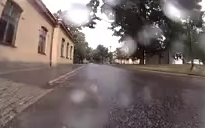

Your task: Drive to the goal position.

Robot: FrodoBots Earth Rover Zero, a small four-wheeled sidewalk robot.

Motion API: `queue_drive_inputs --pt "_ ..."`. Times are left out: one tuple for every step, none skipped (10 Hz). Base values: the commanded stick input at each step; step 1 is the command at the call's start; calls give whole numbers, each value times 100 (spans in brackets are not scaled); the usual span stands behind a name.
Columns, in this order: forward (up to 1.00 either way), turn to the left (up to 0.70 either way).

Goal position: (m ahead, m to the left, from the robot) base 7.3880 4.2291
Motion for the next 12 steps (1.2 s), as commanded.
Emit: queue_drive_inputs --pt "85 0" --pt "85 0" --pt "85 0" --pt "85 0" --pt "85 0" --pt "85 0" --pt "85 0" --pt "85 0" --pt "85 0" --pt "85 0" --pt "85 0" --pt "85 0"
